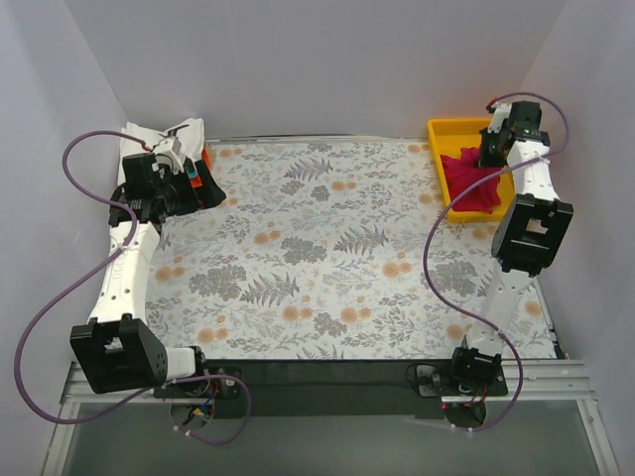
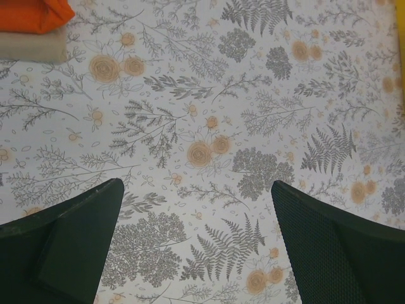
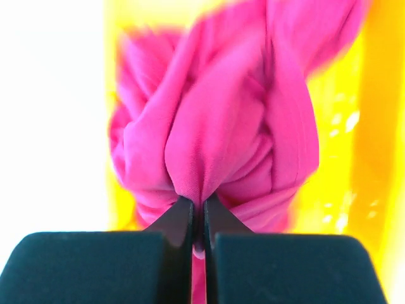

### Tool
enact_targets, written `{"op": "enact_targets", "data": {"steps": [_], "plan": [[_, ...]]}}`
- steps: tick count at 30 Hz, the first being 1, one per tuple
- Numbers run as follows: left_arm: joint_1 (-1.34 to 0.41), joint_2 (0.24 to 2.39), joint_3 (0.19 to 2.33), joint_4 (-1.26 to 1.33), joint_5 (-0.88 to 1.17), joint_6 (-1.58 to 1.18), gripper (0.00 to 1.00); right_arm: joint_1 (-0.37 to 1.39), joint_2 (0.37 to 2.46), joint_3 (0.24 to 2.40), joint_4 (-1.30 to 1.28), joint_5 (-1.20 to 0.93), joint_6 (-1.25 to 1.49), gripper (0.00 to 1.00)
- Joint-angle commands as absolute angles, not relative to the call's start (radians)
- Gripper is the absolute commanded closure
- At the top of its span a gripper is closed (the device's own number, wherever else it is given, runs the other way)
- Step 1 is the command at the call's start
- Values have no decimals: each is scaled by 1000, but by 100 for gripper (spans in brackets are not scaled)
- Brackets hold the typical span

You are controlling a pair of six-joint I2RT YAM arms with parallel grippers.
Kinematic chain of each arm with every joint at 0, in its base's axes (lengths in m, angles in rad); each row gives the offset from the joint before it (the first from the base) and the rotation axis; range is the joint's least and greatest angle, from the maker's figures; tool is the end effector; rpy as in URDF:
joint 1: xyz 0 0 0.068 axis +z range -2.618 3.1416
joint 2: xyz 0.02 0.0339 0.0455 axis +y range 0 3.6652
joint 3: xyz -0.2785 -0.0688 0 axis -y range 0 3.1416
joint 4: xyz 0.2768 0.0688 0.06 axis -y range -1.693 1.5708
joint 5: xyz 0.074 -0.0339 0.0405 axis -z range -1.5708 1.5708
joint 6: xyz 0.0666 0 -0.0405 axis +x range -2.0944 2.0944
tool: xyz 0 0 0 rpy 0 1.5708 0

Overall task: Fold and stack the t-shirts
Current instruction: Grab the tshirt from the pile, then move the tshirt to the center of the board

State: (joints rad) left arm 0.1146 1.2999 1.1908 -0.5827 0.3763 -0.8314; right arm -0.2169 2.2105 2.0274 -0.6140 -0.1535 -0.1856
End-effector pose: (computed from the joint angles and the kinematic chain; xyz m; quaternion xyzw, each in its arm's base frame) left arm 0.3325 0.0136 0.3246 -0.3341 0.8276 -0.3051 0.3320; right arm 0.5560 -0.1121 0.2455 -0.0145 0.9237 -0.0056 0.3828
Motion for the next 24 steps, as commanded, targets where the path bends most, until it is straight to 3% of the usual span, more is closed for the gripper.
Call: {"op": "enact_targets", "data": {"steps": [1,13,23,24], "plan": [[112,1284,1279,-635,419,-824,3,-215,1917,2046,-618,-335,-218,99],[121,1249,1374,-675,586,-844,3,-111,1533,2051,-630,-687,-196,99],[121,1172,1344,-722,598,-782,2,303,1385,1633,-634,-628,-362,97],[121,1170,1341,-727,606,-773,2,346,1385,1593,-641,-611,-395,70]]}}
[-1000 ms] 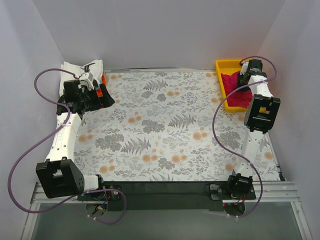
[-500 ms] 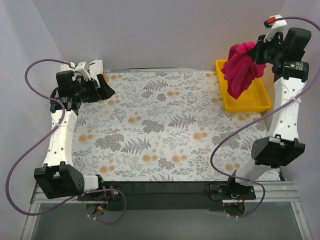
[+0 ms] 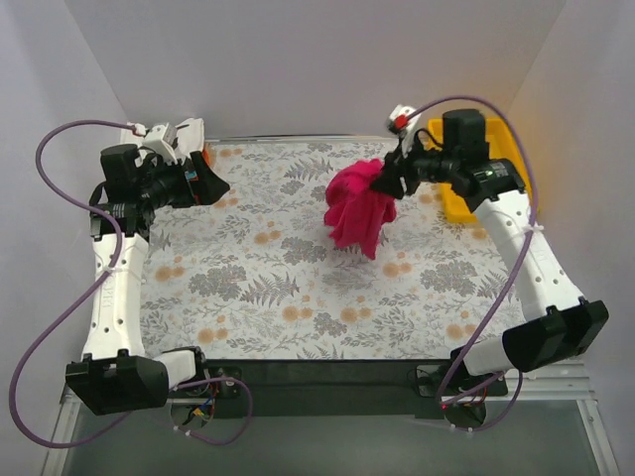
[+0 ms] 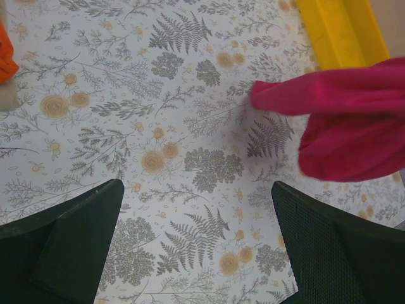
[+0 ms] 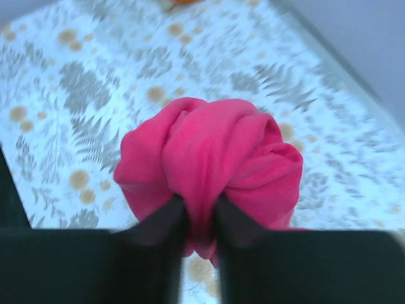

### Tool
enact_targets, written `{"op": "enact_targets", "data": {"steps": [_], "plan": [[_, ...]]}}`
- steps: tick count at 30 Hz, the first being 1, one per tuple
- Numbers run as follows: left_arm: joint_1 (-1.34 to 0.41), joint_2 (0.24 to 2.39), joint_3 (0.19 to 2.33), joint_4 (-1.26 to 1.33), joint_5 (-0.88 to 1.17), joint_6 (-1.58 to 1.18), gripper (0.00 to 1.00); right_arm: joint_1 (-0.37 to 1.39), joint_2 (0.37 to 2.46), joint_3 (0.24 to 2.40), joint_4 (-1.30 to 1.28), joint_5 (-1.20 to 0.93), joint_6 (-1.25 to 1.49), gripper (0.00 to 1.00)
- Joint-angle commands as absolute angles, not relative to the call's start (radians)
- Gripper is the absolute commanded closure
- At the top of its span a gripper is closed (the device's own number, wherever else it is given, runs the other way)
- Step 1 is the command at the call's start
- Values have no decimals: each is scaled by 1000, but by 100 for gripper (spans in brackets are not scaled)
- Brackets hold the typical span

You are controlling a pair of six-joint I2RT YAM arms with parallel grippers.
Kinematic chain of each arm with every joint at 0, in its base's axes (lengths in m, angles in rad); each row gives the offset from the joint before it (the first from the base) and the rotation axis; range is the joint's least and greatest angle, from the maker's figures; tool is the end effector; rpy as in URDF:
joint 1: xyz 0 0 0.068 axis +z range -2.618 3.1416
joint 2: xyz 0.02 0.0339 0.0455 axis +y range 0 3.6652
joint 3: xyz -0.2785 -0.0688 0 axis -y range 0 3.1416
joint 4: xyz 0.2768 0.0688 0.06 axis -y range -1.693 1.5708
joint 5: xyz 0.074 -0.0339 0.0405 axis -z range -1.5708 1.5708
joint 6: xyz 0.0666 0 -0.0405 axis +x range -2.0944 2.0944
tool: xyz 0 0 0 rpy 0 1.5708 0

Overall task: Fold and stack the t-shirts
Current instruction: Move the tshirt to the center of the board

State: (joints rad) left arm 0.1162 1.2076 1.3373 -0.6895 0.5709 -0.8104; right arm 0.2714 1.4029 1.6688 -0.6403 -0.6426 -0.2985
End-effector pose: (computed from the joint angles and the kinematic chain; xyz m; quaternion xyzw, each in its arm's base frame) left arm 0.3001 -0.0012 0.4001 -0.2532 0.8120 -0.3897 0.3531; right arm 0.3200 0.1305 0.4722 -0.3911 0.7025 0.2537 0.5378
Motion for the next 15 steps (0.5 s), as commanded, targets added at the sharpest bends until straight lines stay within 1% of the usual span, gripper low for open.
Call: {"op": "enact_targets", "data": {"steps": [1,2,3,5,9,11,12,13,15], "plan": [[121,1166,1336,-733,612,-753,2,359,1385,1536,-646,-582,-409,51],[123,1164,1329,-738,618,-741,2,365,1385,1511,-652,-566,-416,33],[123,1163,1324,-742,629,-726,2,368,1381,1497,-650,-548,-416,10],[120,1143,1298,-736,687,-661,2,367,1368,1453,-650,-509,-411,8],[86,1104,1162,-652,715,-565,2,361,1306,1326,-641,-473,-387,9],[26,1115,1132,-644,715,-494,2,353,1292,1231,-641,-463,-373,12],[8,1129,1118,-643,707,-476,5,348,1287,1203,-640,-459,-359,16],[-79,1141,1094,-637,695,-460,6,347,1292,1178,-637,-457,-347,18],[-145,1196,1072,-618,640,-439,8,345,1313,1117,-623,-447,-308,21]]}}
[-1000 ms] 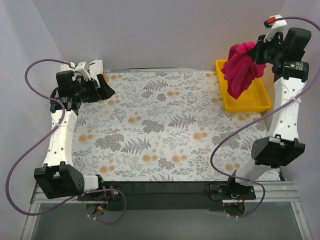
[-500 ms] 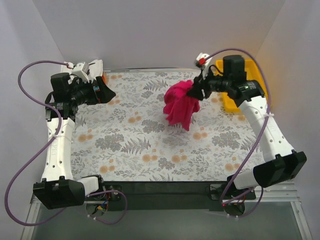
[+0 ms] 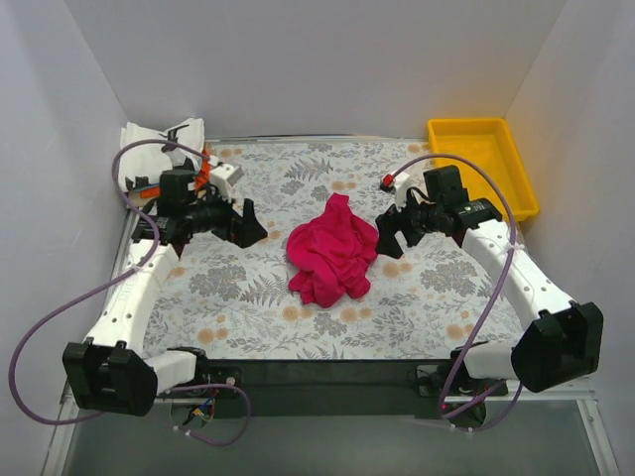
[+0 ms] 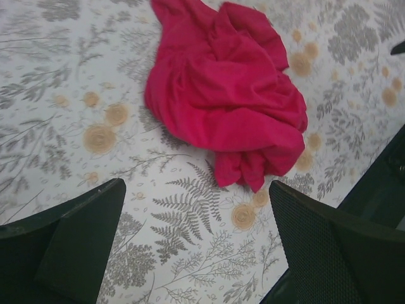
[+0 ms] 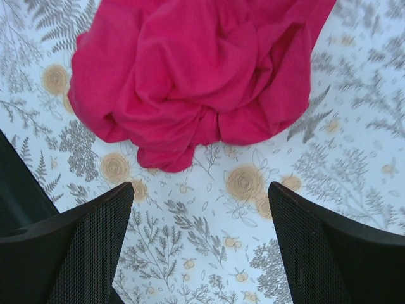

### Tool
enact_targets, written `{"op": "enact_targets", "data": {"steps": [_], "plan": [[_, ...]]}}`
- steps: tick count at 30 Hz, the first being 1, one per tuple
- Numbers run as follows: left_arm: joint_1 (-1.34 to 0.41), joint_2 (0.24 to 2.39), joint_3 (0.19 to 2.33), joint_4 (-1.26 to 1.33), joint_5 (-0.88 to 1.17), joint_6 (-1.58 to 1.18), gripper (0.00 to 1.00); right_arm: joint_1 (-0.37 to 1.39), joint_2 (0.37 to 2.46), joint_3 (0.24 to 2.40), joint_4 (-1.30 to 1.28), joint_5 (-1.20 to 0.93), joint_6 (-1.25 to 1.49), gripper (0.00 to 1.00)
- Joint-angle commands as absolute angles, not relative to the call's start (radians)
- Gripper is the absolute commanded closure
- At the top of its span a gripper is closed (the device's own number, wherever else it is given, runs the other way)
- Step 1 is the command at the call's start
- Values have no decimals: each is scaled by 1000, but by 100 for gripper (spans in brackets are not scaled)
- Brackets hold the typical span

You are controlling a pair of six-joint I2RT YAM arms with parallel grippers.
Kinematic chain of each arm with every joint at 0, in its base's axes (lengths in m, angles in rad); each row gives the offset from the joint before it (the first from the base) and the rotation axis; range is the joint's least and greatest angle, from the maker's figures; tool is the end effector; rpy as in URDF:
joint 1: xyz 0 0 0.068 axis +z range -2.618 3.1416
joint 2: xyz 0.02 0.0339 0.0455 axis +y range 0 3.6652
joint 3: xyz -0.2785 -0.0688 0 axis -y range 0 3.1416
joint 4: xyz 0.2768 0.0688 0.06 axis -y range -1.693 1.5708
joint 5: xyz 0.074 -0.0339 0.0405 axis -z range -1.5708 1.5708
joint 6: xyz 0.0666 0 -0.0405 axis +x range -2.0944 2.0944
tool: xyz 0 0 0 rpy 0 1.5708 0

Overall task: Fold and stack the t-shirts
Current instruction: Move the tshirt to the center of the board, then flatten the tshirt out

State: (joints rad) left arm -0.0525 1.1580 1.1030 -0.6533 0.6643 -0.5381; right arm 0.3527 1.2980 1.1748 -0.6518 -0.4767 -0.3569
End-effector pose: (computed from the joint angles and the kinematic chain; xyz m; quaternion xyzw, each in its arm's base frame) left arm 0.2814 -0.0559 0.3310 -0.0742 0.8664 -0.3984 0.2918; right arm 0.2918 0.1400 0.3140 -0.3970 0.8082 0.2169 0.3770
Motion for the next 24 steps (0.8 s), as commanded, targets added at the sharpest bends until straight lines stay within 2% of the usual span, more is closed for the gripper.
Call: {"op": "enact_targets", "data": {"steps": [1,2,6,8,12,18,23,24], "plan": [[-206,1216,1059,-588,611,-439,11,344,1324,1102,-600,-437,-295,23],[-233,1247,1057,-568,548,-442,14,338,1334,1085,-583,-430,-270,24],[-276,1452,1139,-485,518,-501,22,302,1438,1107,-505,-393,-216,32],[-284,1534,1228,-466,520,-549,30,295,1485,1129,-470,-380,-201,34],[-328,1759,1341,-466,508,-598,36,293,1618,1181,-421,-373,-181,35],[-368,1893,1384,-440,463,-615,40,291,1767,1230,-373,-370,-187,37],[-377,1994,1405,-420,413,-658,50,291,1876,1285,-345,-396,-172,40],[-377,2003,1410,-420,419,-667,51,291,1887,1295,-344,-399,-175,44]]}}
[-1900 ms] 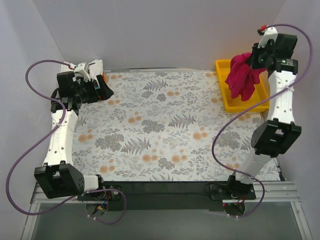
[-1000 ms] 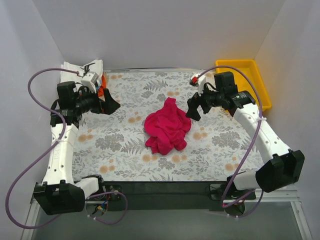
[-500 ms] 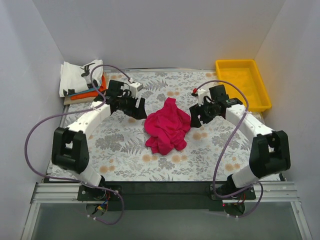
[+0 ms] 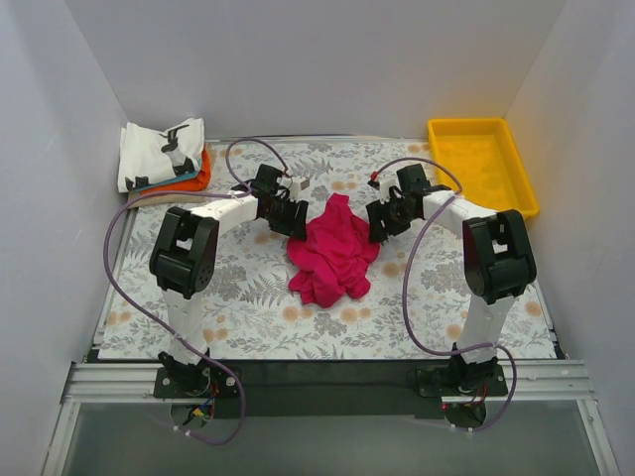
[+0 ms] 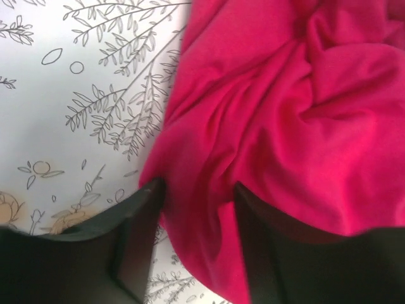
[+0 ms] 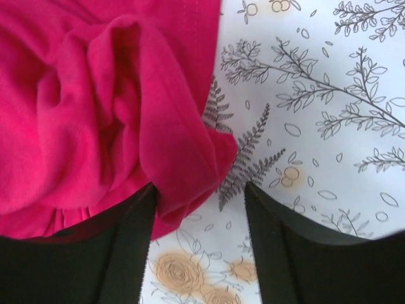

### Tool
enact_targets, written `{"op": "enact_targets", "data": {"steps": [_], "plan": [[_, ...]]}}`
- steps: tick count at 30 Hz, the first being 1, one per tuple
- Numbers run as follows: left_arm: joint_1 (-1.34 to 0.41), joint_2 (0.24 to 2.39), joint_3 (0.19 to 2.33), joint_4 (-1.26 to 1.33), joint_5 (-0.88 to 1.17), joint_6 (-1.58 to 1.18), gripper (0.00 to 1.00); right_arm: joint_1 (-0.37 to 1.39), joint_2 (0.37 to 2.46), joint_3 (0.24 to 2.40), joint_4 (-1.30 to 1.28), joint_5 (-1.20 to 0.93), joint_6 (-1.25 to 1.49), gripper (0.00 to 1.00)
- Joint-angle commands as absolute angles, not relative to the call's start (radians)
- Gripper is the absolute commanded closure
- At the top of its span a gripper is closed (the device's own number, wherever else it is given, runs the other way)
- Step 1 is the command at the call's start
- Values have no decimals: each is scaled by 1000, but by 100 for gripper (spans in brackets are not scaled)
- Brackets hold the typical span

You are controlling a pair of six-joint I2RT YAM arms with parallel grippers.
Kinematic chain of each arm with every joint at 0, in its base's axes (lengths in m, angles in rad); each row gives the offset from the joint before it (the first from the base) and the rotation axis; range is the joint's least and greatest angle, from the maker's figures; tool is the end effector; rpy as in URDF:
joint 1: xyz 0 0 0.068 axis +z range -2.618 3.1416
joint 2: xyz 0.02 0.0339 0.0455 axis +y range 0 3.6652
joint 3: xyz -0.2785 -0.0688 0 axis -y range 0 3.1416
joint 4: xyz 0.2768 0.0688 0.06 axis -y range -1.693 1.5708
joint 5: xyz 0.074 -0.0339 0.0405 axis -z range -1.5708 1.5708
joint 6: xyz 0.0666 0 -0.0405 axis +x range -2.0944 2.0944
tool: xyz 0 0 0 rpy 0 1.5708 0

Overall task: Fold and stack the t-shirts
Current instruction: Flatten the tshirt out

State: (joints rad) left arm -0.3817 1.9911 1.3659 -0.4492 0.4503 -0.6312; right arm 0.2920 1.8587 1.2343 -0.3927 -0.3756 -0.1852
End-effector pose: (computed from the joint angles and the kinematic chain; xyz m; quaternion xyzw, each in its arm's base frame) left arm 0.4133 -0.1971 0.1366 -0.0632 0.9444 -0.3054 0.1044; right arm 0.4050 0.1472 0.1518 -0.2729 0.9062 0.1937 0.2585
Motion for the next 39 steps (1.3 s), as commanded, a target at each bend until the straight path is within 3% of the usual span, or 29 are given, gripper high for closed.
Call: {"op": "enact_targets", "data": {"steps": [1,2,3,4,5,6,17,24,27,28,29,31,32,35,36,37,38,39], "plan": [[-376,2012,1419,-420,431,-673,58,290,1896,1302,-342,-405,-173,47],[-376,2017,1423,-420,440,-683,65,291,1904,1310,-341,-411,-175,53],[-376,2019,1430,-423,437,-692,72,290,1913,1330,-342,-414,-173,70],[-373,2013,1439,-426,430,-696,91,288,1908,1338,-344,-416,-175,79],[-367,2005,1460,-436,426,-698,99,288,1902,1345,-351,-414,-178,89],[-359,1993,1472,-461,428,-698,100,284,1875,1353,-359,-410,-189,98],[-104,1639,1542,-684,492,-517,100,247,1474,1342,-534,-379,-377,99],[-101,1340,1223,-781,483,-287,100,250,1342,1206,-666,-390,-538,99],[-107,1218,1047,-845,543,-197,96,258,1261,1081,-696,-384,-625,99],[-113,1200,1013,-877,561,-117,82,261,1244,1048,-706,-376,-652,99],[-124,1178,958,-899,572,-95,76,262,1208,1016,-712,-356,-679,99],[-130,1110,905,-937,598,-36,69,262,1166,922,-710,-296,-756,99],[-130,1088,864,-933,594,-35,59,261,1123,898,-713,-285,-785,99],[-130,1064,836,-836,549,-89,52,261,1056,818,-718,-259,-860,99],[-130,1087,851,-804,545,-104,49,264,1052,810,-735,-252,-873,96],[-130,1115,868,-787,538,-126,48,262,1051,808,-748,-250,-891,83],[-130,1184,888,-772,541,-162,47,264,1060,813,-765,-250,-897,69],[-130,1216,938,-767,557,-173,43,262,1066,816,-800,-249,-902,45]]}}
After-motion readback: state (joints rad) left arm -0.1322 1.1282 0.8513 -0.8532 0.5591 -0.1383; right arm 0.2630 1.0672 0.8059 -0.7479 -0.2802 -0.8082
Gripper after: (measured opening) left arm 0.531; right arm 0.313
